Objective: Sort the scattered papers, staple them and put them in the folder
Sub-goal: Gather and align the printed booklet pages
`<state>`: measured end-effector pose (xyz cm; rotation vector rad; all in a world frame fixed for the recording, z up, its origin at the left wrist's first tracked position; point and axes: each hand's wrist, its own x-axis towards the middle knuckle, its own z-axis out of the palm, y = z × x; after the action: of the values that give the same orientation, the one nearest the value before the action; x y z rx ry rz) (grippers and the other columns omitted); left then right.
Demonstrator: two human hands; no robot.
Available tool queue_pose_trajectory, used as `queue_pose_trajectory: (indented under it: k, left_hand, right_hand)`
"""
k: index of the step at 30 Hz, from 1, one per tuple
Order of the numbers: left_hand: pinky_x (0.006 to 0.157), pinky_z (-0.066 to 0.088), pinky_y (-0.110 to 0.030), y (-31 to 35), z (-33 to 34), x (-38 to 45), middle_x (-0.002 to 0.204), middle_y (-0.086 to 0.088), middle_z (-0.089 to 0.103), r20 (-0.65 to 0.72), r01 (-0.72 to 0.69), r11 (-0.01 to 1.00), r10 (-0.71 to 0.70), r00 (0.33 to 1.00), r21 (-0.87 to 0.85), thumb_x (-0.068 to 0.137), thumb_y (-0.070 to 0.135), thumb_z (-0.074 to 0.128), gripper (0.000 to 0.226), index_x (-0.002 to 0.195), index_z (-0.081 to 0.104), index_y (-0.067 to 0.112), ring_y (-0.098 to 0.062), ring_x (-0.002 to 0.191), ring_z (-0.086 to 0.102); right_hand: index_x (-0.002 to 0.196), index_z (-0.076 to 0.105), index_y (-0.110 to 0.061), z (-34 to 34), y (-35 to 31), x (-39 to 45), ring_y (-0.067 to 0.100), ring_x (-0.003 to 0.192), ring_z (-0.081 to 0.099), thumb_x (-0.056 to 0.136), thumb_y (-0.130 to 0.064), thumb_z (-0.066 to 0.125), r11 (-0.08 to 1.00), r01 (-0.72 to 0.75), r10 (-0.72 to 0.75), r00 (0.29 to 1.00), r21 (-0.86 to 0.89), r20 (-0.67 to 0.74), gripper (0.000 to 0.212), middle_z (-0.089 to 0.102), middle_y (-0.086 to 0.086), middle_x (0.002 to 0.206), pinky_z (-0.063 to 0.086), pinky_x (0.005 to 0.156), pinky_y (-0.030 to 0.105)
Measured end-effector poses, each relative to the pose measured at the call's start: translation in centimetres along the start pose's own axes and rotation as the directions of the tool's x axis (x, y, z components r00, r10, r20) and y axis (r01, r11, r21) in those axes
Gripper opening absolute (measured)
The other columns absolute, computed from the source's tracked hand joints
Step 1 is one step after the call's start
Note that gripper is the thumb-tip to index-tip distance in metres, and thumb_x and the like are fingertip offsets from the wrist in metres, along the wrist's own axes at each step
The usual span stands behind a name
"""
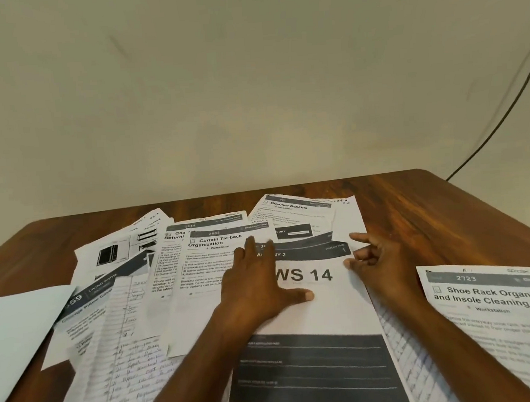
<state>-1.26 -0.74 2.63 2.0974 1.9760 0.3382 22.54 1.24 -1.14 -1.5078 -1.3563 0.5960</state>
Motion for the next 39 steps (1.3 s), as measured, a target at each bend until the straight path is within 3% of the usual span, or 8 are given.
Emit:
queue_pose_trajectory:
  k: [3, 5, 8, 11, 22, 27, 32, 39]
  left_hand:
    - [0.122, 0.035, -0.051, -1.0, -0.3, 0.9, 0.173, -0.003, 0.023, -0.109, 0.079, 0.966, -0.108, 0.988, -0.246, 0.065, 0.071, 0.087, 0.132, 0.166, 0.014, 0.027, -0.029, 0.158, 0.026]
    - [0.107, 0.048, -0.040, -1.7, -0.7, 1.2, 0.156, 0.002, 0.049, -0.160, 0.098, 0.872, -0.197, 0.967, -0.479, 0.068, 0.052, 0.095, 0.107, 0.154, 0.036, 0.026, -0.023, 0.139, 0.052]
    - [0.073, 0.060, -0.033, -2.6, -1.2, 1.1, 0.118, 0.003, 0.074, -0.002, 0.149, 0.484, -0.299, 0.954, -0.862, 0.080, 0.014, 0.091, 0.056, 0.119, 0.055, 0.028, -0.014, 0.094, 0.073]
    - [0.077, 0.067, -0.050, -3.6, -1.3, 1.2, 0.108, -0.008, 0.081, 0.088, 0.173, 0.284, -0.287, 0.954, -0.943, 0.085, 0.000, 0.084, 0.044, 0.119, 0.062, 0.016, -0.029, 0.087, 0.081]
    - [0.087, 0.063, -0.058, -5.0, -1.2, 1.5, 0.102, -0.008, 0.083, 0.035, 0.113, 0.282, -0.267, 0.963, -0.953, 0.094, 0.008, 0.076, 0.020, 0.114, 0.073, 0.014, -0.035, 0.088, 0.081]
    - [0.085, 0.063, -0.057, -5.2, -0.9, 1.5, 0.104, -0.007, 0.083, 0.026, 0.092, 0.276, -0.233, 0.972, -0.957, 0.093, 0.010, 0.077, 0.023, 0.116, 0.072, 0.015, -0.036, 0.090, 0.081]
    - [0.086, 0.063, -0.058, -5.4, -0.6, 1.8, 0.103, -0.008, 0.083, 0.029, 0.091, 0.278, -0.220, 0.975, -0.956, 0.093, 0.009, 0.077, 0.025, 0.116, 0.073, 0.014, -0.035, 0.087, 0.081]
    - [0.087, 0.063, -0.057, -6.0, 0.1, 2.2, 0.100, -0.004, 0.083, -0.023, 0.066, 0.351, -0.244, 0.970, -0.934, 0.094, 0.011, 0.078, 0.022, 0.114, 0.075, 0.017, -0.030, 0.084, 0.082]
  right_hand:
    - [0.106, 0.079, -0.027, 0.2, 0.6, 0.6, 0.016, 0.083, 0.076, 0.080, -0.015, 0.087, 0.988, -0.052, 0.055, 0.998, 0.148, -0.016, 0.030, 0.078, -0.010, 0.086, 0.063, 0.089, 0.041]
    - [0.093, 0.081, -0.028, 0.0, 0.6, 0.8, 0.017, 0.089, 0.078, 0.077, -0.020, 0.087, 0.965, -0.110, 0.111, 0.994, 0.238, 0.007, 0.018, 0.080, -0.011, 0.093, 0.061, 0.092, 0.046]
    - [0.096, 0.082, -0.024, -0.3, -0.1, 0.4, 0.026, 0.094, 0.078, 0.074, -0.027, 0.086, 0.926, -0.164, 0.144, 0.986, 0.339, 0.084, 0.023, 0.081, -0.001, 0.101, 0.060, 0.090, 0.057]
    - [0.096, 0.080, -0.013, -0.3, -0.9, -0.1, 0.028, 0.089, 0.079, 0.082, -0.010, 0.082, 0.892, -0.204, 0.163, 0.978, 0.404, 0.133, 0.014, 0.081, 0.006, 0.098, 0.062, 0.085, 0.057]
    - [0.108, 0.080, -0.020, -0.3, -2.4, -1.1, 0.010, 0.085, 0.074, 0.087, -0.030, 0.082, 0.995, -0.011, 0.017, 0.998, -0.094, 0.063, 0.023, 0.079, -0.008, 0.100, 0.063, 0.086, 0.031]
    - [0.129, 0.058, -0.026, -3.1, -4.9, -1.9, 0.018, 0.115, 0.063, 0.094, -0.059, 0.062, 0.628, -0.039, 0.147, 0.987, -0.777, 0.070, 0.048, 0.063, -0.006, 0.129, 0.048, 0.105, 0.033]
    - [0.133, 0.052, -0.023, -6.1, -6.4, -2.2, 0.025, 0.122, 0.062, 0.082, -0.074, 0.065, 0.418, -0.170, 0.392, 0.920, -0.892, 0.009, 0.073, 0.059, -0.001, 0.133, 0.050, 0.105, 0.043]
    - [0.116, 0.066, -0.024, -3.6, -6.6, -3.1, 0.026, 0.107, 0.069, 0.081, -0.086, 0.046, 0.393, -0.103, 0.339, 0.940, -0.914, 0.040, 0.074, 0.070, -0.002, 0.118, 0.055, 0.102, 0.049]
